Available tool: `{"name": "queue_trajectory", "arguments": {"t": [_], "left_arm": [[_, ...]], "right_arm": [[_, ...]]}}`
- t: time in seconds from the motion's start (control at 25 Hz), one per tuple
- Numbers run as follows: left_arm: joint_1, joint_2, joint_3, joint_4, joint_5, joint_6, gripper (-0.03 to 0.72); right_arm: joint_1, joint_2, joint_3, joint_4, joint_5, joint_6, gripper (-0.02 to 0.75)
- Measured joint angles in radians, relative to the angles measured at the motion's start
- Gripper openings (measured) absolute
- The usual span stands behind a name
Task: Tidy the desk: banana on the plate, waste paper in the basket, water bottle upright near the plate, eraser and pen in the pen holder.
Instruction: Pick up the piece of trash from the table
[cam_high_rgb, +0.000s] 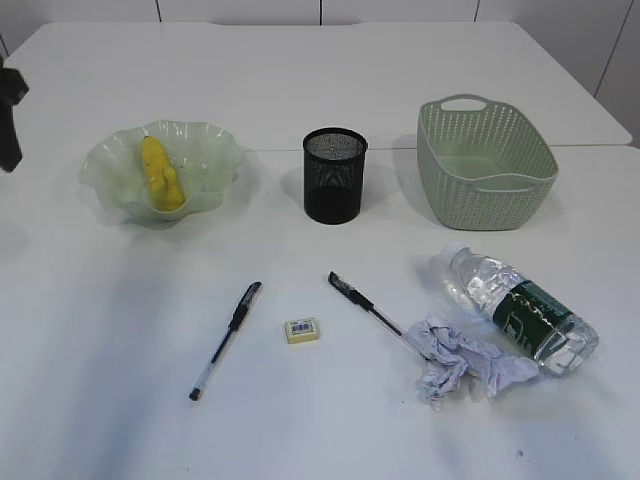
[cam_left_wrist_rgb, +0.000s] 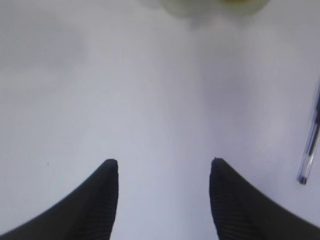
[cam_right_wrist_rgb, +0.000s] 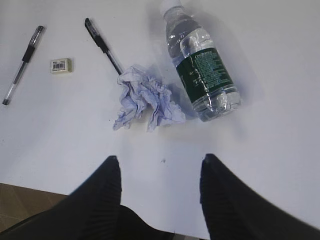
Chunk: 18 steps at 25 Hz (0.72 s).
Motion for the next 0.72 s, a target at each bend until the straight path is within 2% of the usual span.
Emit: {"name": "queue_trajectory", "arguments": {"t": [0.2, 0.4, 0.6, 0.72], "left_arm": [[0.000, -0.182, 0.261, 0.016, -0.036, 0.004, 0.412], [0.000, -0.378, 0.436, -0.007, -0.096, 0.004, 0.412], [-0.004, -0.488, 0.480, -0.056, -0.099, 0.005, 0.412], [-0.017, -0.499, 0.480, -0.072, -0.099, 0.005, 0.412]], "right_arm": [[0.007, 0.000, 0.000, 0.003, 0.000, 0.000, 0.382], [0.009, 0.000, 0.000, 0.012, 0.000, 0.000, 0.382], [0.028, 0.041, -0.002, 0.028, 0.003, -0.002, 0.382], [0.120, 0.081, -0.002, -0.008, -0.008, -0.008, 0.382]]}}
